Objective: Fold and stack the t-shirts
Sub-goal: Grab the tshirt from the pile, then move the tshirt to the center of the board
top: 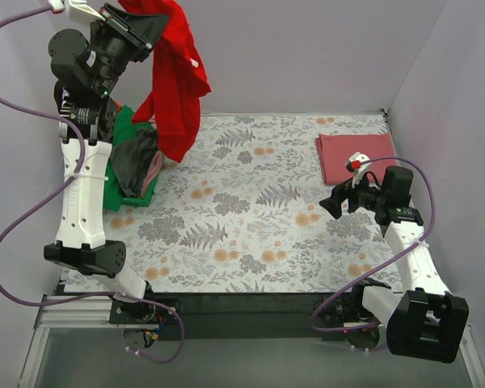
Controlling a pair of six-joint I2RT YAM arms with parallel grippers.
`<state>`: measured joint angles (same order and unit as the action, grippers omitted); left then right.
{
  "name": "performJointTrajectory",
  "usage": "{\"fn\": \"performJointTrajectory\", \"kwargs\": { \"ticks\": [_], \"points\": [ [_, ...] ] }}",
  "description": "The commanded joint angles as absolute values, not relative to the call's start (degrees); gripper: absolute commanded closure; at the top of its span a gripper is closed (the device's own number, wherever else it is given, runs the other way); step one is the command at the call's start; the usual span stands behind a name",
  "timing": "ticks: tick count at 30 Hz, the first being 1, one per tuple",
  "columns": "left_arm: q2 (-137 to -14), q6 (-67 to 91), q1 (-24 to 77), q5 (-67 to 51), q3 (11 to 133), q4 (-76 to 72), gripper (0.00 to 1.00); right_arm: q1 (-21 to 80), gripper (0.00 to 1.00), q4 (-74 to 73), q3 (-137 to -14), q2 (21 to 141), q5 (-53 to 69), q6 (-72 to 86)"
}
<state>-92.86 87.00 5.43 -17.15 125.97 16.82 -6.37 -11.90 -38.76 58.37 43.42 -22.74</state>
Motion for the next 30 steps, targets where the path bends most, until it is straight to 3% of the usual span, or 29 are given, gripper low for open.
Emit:
{"fn": "performJointTrajectory", "kwargs": {
  "ticks": [1, 12, 17, 18, 19, 20, 22, 25, 27, 30],
  "points": [
    [-87.64, 86.48, 9.13, -23.19, 124.72, 11.43, 1.0, -6.59, 0.02, -10.9, -38.94, 57.48, 42.72, -23.38],
    [-79.46, 88.07, 14.06, -34.54, 109.0, 5.63, 1.0, -8.7, 0.01, -11.6, -39.29, 56.86, 38.85, -24.87],
    [-74.02, 88.94, 14.15, -45.66, 86.27, 3.26, 0.97, -9.84, 0.02, -11.87, -39.38, 57.57, 38.23, -25.14],
    [-72.26, 89.64, 14.24, -47.88, 80.22, 2.12, 0.93, -10.02, 0.02, -11.87, -39.38, 57.74, 38.23, -25.22],
    [-71.64, 89.74, 14.33, -49.73, 74.85, 0.8, 0.77, -10.02, 0.02, -11.95, -39.38, 57.83, 38.23, -25.22],
    [-71.37, 89.04, 14.33, -51.57, 64.62, 1.92, 0.68, -10.28, 0.02, -12.04, -39.29, 58.01, 38.32, -25.31],
    [-71.98, 79.67, 14.33, -48.98, 58.47, 13.53, 0.47, -10.28, 0.02, -12.3, -39.03, 58.27, 39.28, -26.1],
    [-70.94, 66.76, 14.33, -26.07, 56.42, 29.04, 0.37, -10.2, 0.02, -16.06, -39.2, 59.58, 45.66, -30.31],
    [-68.3, 65.05, 14.33, -13.96, 57.38, 31.72, 0.27, -9.41, 0.02, -19.93, -40.42, 61.78, 51.04, -35.99],
    [-64.34, 63.9, 14.33, -10.03, 58.79, 33.14, 0.22, -2.49, 0.03, -27.76, -42.96, 65.56, 55.9, -41.81]
  ]
}}
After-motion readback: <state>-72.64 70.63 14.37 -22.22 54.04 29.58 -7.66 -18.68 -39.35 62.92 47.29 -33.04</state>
